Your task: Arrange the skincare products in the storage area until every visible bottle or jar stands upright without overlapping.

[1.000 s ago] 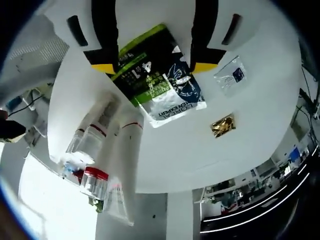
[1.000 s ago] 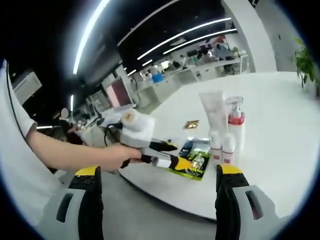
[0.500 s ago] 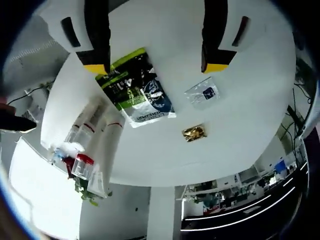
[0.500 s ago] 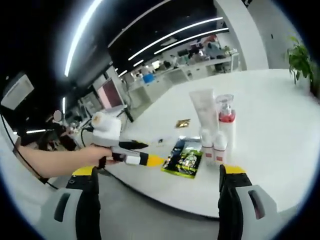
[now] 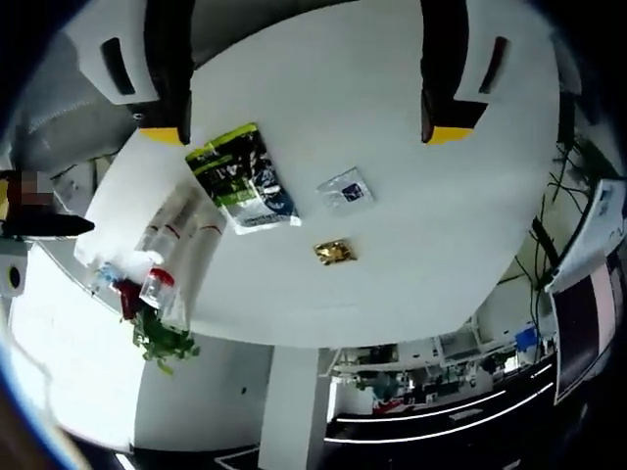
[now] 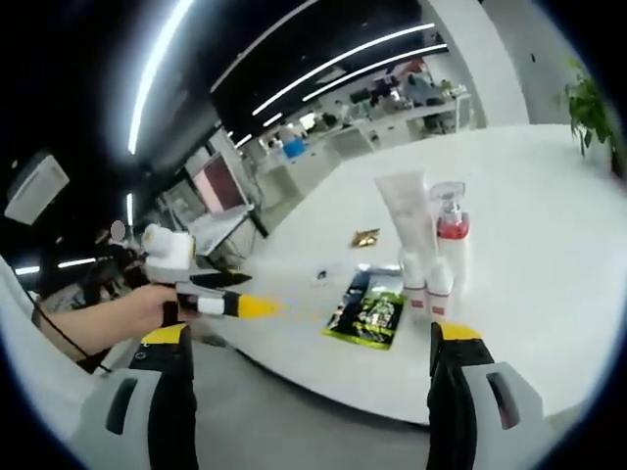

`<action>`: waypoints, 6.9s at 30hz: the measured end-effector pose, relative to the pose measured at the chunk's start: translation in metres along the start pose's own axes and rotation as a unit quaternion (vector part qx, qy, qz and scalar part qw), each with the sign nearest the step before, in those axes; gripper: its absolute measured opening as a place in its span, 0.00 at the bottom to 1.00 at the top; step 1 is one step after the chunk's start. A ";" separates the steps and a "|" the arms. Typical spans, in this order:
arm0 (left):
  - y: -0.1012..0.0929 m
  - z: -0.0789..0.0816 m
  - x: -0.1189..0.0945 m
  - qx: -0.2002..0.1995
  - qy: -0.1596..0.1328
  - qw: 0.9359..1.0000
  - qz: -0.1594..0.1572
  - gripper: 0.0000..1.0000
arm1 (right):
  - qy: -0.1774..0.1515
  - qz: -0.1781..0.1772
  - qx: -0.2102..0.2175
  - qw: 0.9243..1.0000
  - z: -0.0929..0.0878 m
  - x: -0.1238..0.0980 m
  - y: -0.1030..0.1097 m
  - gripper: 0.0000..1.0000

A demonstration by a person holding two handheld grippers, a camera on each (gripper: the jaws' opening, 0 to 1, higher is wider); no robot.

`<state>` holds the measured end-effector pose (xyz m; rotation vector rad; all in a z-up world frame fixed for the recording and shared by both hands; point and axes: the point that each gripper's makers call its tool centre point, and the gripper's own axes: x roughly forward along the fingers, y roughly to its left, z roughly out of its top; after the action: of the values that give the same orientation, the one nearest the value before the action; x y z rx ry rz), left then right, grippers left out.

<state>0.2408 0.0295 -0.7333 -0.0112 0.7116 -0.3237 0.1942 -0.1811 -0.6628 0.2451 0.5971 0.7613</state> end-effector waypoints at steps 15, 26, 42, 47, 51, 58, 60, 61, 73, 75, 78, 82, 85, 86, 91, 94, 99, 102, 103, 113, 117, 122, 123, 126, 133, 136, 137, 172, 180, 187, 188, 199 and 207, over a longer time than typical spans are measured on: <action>0.008 0.000 -0.058 -0.023 -0.019 0.999 -0.024 0.99 | 0.004 -0.043 -0.042 0.998 0.008 0.009 -0.026 1.00; 0.011 -0.008 -0.076 -0.019 -0.033 0.999 -0.036 0.99 | -0.001 -0.038 -0.061 0.997 0.006 0.008 -0.031 1.00; 0.009 -0.002 -0.072 -0.022 -0.057 0.997 -0.042 0.94 | 0.020 -0.032 -0.065 0.997 -0.003 0.011 -0.027 0.98; 0.014 -0.005 -0.070 0.004 -0.050 0.999 -0.016 0.93 | 0.019 -0.032 -0.063 0.997 -0.003 0.011 -0.025 0.96; 0.011 -0.007 -0.066 -0.006 -0.046 0.999 -0.023 0.92 | 0.012 -0.038 -0.069 0.997 0.000 0.011 -0.028 0.97; 0.022 -0.008 -0.065 -0.024 -0.044 0.999 -0.007 0.92 | 0.010 -0.034 -0.064 0.997 0.000 0.012 -0.028 0.99; 0.023 -0.010 -0.064 -0.021 -0.038 0.999 -0.003 0.92 | 0.012 -0.032 -0.076 0.997 -0.002 0.012 -0.024 0.99; 0.023 -0.011 -0.064 -0.020 -0.036 0.999 -0.002 0.92 | 0.013 -0.031 -0.081 0.996 -0.003 0.012 -0.023 0.99; 0.033 -0.017 -0.063 -0.021 -0.024 0.999 0.028 0.92 | 0.001 -0.017 -0.083 0.996 0.002 0.012 -0.020 0.99; 0.035 -0.018 -0.062 -0.026 -0.024 0.999 0.029 0.91 | 0.006 -0.016 -0.083 0.996 0.001 0.013 -0.020 0.99; 0.034 -0.022 -0.061 -0.011 -0.013 0.999 0.040 0.90 | 0.005 -0.020 -0.084 0.996 0.001 0.011 -0.022 0.99; 0.036 -0.029 -0.060 -0.003 0.003 0.999 0.053 0.90 | 0.005 -0.023 -0.079 0.997 0.001 0.011 -0.024 0.99; 0.039 -0.028 -0.060 -0.007 0.004 0.998 0.057 0.90 | 0.003 -0.023 -0.081 0.996 0.002 0.011 -0.023 0.99; 0.040 -0.028 -0.060 -0.009 0.005 0.998 0.057 0.89 | 0.004 -0.021 -0.082 0.996 0.001 0.011 -0.023 0.99; 0.037 -0.031 -0.060 -0.006 0.011 0.998 0.058 0.89 | 0.006 -0.016 -0.084 0.996 0.000 0.012 -0.021 0.99; 0.039 -0.032 -0.059 -0.007 0.015 0.998 0.061 0.88 | 0.003 -0.015 -0.087 0.996 0.002 0.012 -0.021 0.99; 0.038 -0.034 -0.056 -0.004 0.019 0.998 0.058 0.88 | 0.008 -0.015 -0.091 0.996 0.002 0.014 -0.021 0.98; 0.042 -0.036 -0.052 0.008 0.044 0.997 0.062 0.88 | 0.005 -0.020 -0.081 0.997 0.001 0.014 -0.023 0.98; 0.043 -0.035 -0.051 0.013 0.045 0.997 0.062 0.90 | 0.007 -0.022 -0.080 0.997 0.000 0.015 -0.024 0.98; 0.053 -0.036 -0.046 0.019 0.088 0.993 0.072 0.95 | 0.011 -0.021 -0.079 0.997 -0.002 0.014 -0.023 0.97; 0.047 -0.017 -0.027 0.010 0.071 0.996 0.056 0.96 | 0.016 -0.021 -0.081 0.996 -0.004 0.015 -0.023 0.97; 0.037 -0.002 -0.005 0.019 0.074 0.996 0.039 0.96 | 0.016 -0.029 -0.076 0.997 -0.004 0.015 -0.027 0.97; 0.034 0.001 0.000 0.018 0.075 0.996 0.035 0.96 | 0.016 -0.032 -0.074 0.997 -0.004 0.014 -0.027 0.97; 0.029 0.003 0.011 0.009 0.080 0.996 0.025 0.95 | 0.014 -0.037 -0.071 0.997 -0.003 0.014 -0.029 0.97; 0.014 0.012 0.029 -0.011 0.067 0.998 0.017 0.88 | 0.017 -0.040 -0.069 0.997 -0.004 0.015 -0.031 0.97; 0.015 0.020 0.039 -0.030 0.050 0.998 0.018 0.91 | 0.020 -0.043 -0.065 0.997 -0.005 0.015 -0.032 0.96; 0.016 0.020 0.043 -0.029 0.054 0.998 0.021 0.93 | 0.021 -0.044 -0.064 0.997 -0.005 0.015 -0.032 0.96; 0.041 0.015 0.123 -0.082 0.093 0.986 0.112 0.71 | 0.035 -0.065 -0.040 0.996 -0.010 0.017 -0.042 0.96; 0.045 0.013 0.144 -0.089 0.098 0.983 0.127 0.65 | 0.036 -0.068 -0.032 0.997 -0.010 0.018 -0.044 0.96; 0.050 0.010 0.152 -0.085 0.109 0.981 0.136 0.59 | 0.040 -0.067 -0.027 0.997 -0.011 0.020 -0.045 0.96; 0.050 0.009 0.152 -0.084 0.110 0.981 0.137 0.59 | 0.040 -0.067 -0.026 0.997 -0.011 0.020 -0.045 0.96; 0.052 0.009 0.151 -0.067 0.110 0.981 0.147 0.53 | 0.043 -0.065 -0.021 0.997 -0.013 0.021 -0.044 0.96; 0.059 0.009 0.153 -0.058 0.106 0.982 0.145 0.40 | 0.041 -0.066 -0.019 0.997 -0.012 0.021 -0.045 0.96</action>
<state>0.3725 0.0390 -0.8314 0.0169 0.9306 -0.0020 0.2249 -0.1987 -0.7001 0.1384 0.6689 0.6568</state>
